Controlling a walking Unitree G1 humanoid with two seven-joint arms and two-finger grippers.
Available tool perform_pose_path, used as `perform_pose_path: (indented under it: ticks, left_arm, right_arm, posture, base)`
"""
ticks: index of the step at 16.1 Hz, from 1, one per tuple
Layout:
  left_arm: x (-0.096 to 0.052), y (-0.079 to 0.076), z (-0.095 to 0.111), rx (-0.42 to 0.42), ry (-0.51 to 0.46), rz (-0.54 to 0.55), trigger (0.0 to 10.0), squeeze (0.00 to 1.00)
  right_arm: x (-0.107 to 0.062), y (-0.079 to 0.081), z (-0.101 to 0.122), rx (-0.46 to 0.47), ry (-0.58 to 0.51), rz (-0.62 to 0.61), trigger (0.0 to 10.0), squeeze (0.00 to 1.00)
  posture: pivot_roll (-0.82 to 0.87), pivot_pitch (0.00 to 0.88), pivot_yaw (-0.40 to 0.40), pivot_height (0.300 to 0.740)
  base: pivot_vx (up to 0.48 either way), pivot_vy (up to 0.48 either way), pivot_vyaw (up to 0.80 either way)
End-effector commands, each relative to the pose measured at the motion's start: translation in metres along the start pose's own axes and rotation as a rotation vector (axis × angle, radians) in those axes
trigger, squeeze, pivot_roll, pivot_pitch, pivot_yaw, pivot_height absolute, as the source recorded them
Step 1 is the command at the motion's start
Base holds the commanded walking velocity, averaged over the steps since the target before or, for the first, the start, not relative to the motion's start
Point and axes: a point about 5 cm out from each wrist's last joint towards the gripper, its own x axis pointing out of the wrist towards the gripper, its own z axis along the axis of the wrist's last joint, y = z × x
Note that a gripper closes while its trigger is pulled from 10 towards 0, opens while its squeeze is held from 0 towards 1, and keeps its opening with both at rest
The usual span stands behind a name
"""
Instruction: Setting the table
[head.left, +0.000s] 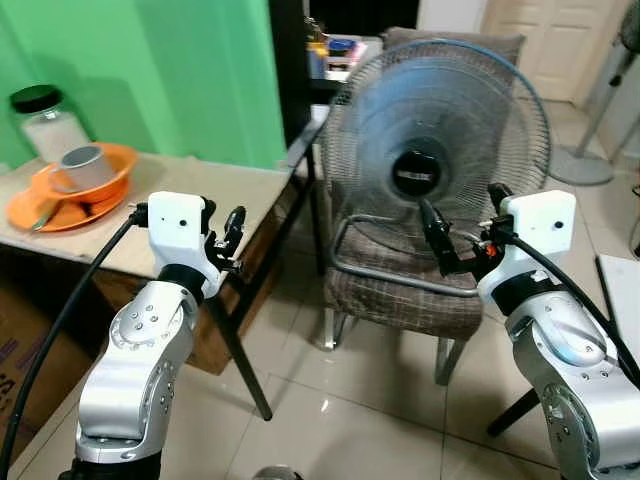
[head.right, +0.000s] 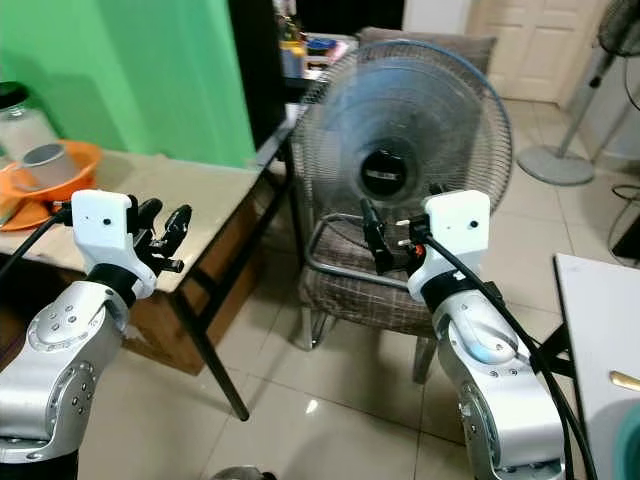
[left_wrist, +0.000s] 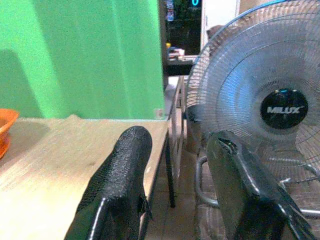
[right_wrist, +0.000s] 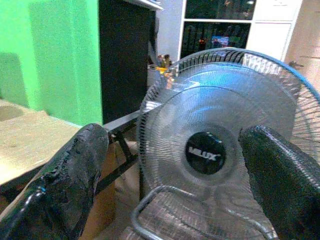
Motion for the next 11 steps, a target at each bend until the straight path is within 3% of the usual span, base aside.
perform_pose_path:
  ticks: [1,4,5,6,11]
  left_arm:
    - [0.0010,-0.0005,0.0025,0.005,-0.004,-0.007,10.0,0.00]
    - [0.0013,-0.0004,0.0025,0.007,-0.004,-0.010,10.0,0.00]
    - [0.0030,-0.0008,0.0039,0.006,-0.007,-0.012,10.0,0.00]
    - [0.0038,-0.0008,0.0046,0.006,-0.009,-0.014,10.0,0.00]
    - [0.0038,0.0005,0.0047,0.020,-0.006,-0.020,10.0,0.00]
  right_arm:
    - [-0.0005,-0.0001,-0.0043,0.013,0.030,-0.010,10.0,1.00]
    - [-0.0013,0.0044,-0.0061,0.062,0.038,0.037,10.0,1.00]
    - [-0.0010,0.0032,-0.0085,0.077,0.060,0.024,10.0,0.44]
    - [-0.0005,0.0022,-0.0099,0.078,0.073,0.014,10.0,0.00]
    - [0.0011,-0.0012,-0.0136,0.121,0.108,-0.025,10.0,0.00]
  posture:
    - [0.06,0.000,0.045,0.740]
    - [0.06,0.000,0.048,0.740]
    - [0.06,0.000,0.048,0.740]
    - [0.06,0.000,0.050,0.740]
    - [0.07,0.000,0.049,0.740]
  base:
    - [0.000,0.330,0.00]
    - [0.000,0.358,0.00]
    - [0.000,0.428,0.00]
    - [0.000,0.424,0.00]
    - [0.000,0.427,0.00]
